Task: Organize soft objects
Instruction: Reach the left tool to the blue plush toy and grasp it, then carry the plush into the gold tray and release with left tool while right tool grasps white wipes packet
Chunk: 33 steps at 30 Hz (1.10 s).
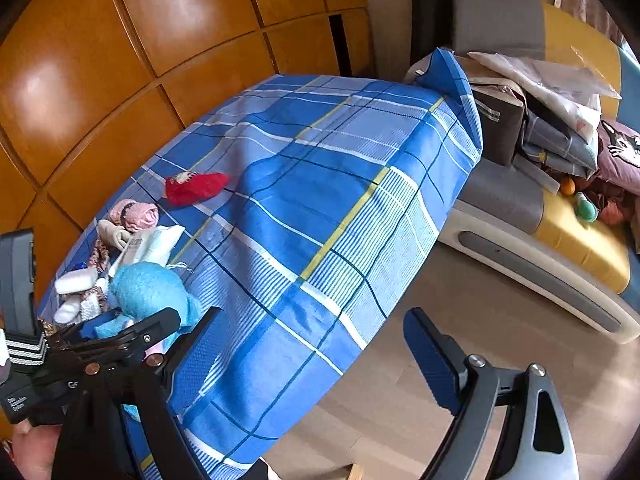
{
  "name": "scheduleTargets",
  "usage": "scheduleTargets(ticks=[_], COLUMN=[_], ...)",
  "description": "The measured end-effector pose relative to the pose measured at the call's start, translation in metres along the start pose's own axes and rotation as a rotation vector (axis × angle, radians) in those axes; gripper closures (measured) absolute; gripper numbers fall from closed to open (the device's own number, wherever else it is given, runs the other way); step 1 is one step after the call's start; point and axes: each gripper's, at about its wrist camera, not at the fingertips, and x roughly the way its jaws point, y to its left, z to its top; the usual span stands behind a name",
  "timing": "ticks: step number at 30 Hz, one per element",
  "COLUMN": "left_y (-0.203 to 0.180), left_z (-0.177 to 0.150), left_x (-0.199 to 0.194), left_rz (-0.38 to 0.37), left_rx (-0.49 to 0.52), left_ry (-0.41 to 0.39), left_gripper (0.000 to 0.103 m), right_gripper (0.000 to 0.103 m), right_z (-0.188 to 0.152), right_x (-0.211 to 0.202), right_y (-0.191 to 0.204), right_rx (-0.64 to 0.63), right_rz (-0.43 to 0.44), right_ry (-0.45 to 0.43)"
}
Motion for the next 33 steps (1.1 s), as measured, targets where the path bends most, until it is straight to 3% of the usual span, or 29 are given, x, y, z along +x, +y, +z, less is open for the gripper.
scheduleTargets(ticks=[2, 10, 12, 15, 21, 33], left_y=[0.005, 0.008, 0.004, 0.002, 0.017, 0.035], left_z=[-0.003, -0.011, -0.012, -0.013, -0.028, -0.045], left_x=[0.005, 0.007, 0.005, 0.001, -0.032, -0.132], left_rz=[0.014, 0.070, 0.058, 0.054, -0.006, -0.078], left_rx=[-0.020, -0.002, 0.026, 0.042, -0.054, -0.136], left_ry=[0.006, 0.001, 0.003, 0.009, -0.059, -0.206], left_gripper=[0.002, 0.029, 0.058, 0.069, 0.071, 0.071], right_gripper=[0.012, 0.019, 0.023, 0.024, 0.027, 0.027], right_z=[-0.001, -0.007, -0.008, -0.008, -0.003, 0.015], right_x=[0.002, 0.012, 0.014, 0.016, 0.021, 0.060], right_y=[0.001, 0.010, 0.011, 0.015, 0.028, 0.089], right_rx=[-0.005, -0.033, -0.039, -0.051, -0.116, -0.297], right_rz=[-0.004, 0.063, 0.079, 0.115, 0.178, 0.249], right_ry=[0.004, 0.024, 0.022, 0.018, -0.007, 0.007])
